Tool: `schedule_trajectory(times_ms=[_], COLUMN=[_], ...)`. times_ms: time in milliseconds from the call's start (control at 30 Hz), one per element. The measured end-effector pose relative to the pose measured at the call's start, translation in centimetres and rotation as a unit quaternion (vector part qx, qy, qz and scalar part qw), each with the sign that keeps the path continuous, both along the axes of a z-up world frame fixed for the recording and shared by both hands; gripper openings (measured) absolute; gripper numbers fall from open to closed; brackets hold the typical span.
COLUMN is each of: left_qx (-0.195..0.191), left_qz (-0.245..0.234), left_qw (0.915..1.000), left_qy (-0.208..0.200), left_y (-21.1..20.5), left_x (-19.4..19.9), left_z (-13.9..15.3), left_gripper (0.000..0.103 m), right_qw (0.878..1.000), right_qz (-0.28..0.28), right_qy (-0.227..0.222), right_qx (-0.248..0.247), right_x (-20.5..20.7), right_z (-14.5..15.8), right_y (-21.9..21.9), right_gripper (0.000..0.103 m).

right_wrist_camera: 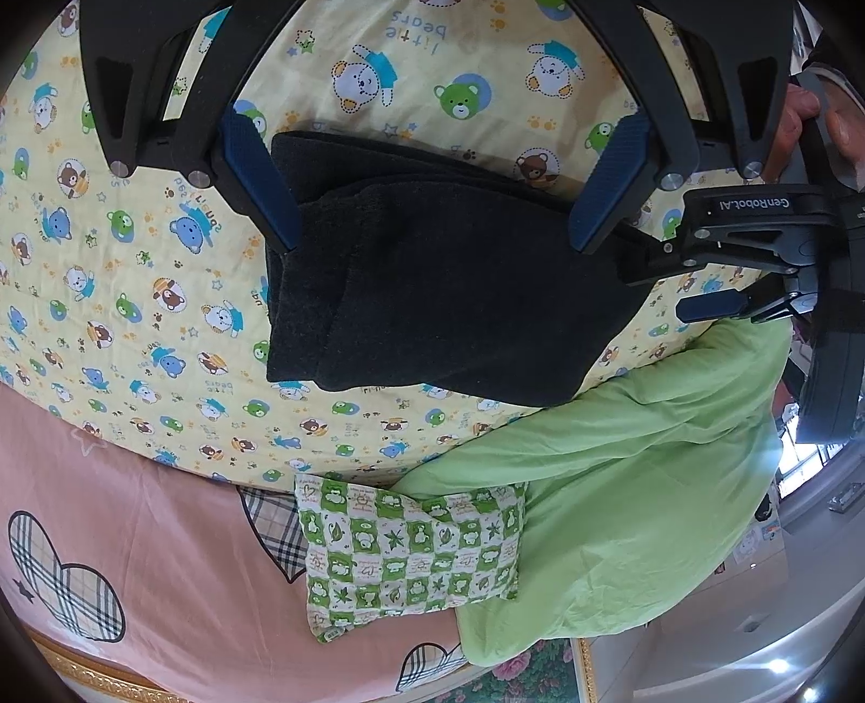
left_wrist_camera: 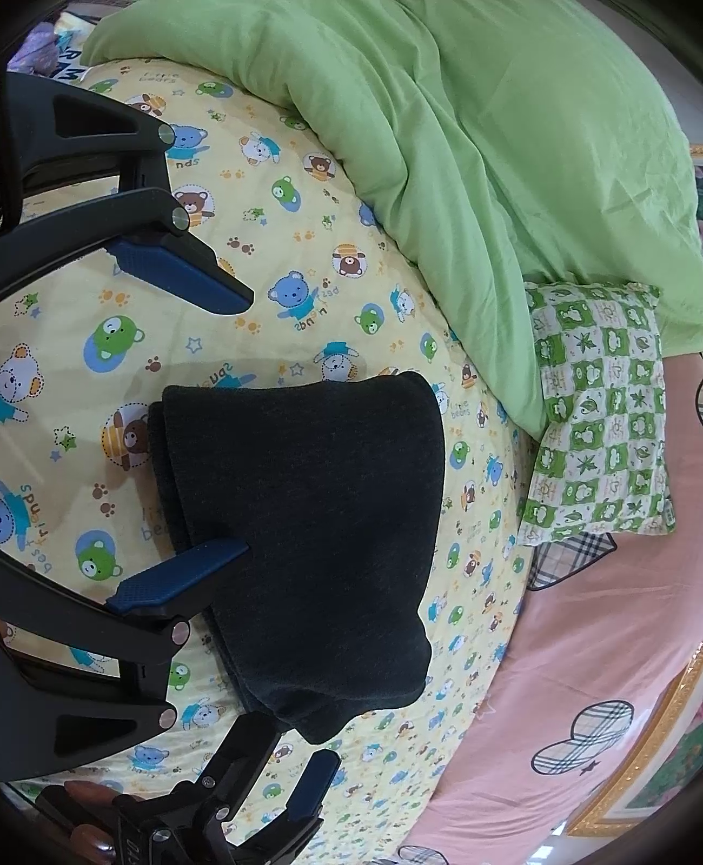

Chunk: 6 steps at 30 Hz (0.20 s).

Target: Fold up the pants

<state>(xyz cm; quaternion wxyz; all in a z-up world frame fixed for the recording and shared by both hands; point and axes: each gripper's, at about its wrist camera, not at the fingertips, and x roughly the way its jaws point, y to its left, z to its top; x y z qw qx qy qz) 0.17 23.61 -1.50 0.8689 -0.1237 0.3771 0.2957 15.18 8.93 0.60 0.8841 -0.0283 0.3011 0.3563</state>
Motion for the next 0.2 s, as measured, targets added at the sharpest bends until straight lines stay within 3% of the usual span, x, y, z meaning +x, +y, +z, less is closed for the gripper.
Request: schedule_trajectory(times_ms=[200], left_qx=[-0.007], left_qz=[-0.003], left_qw=[1.0], left_qy=[0.0], left_y=[-0.13], left_x=[-0.01], left_z=[0.04], left_gripper=[0.086], right_qw=[1.0], right_qz=[-0.003], right_qy=[0.004], right_qx=[0.009], right_x=[0.0], right_z=[0.04], right_y=[-0.17], right_gripper=[0.099])
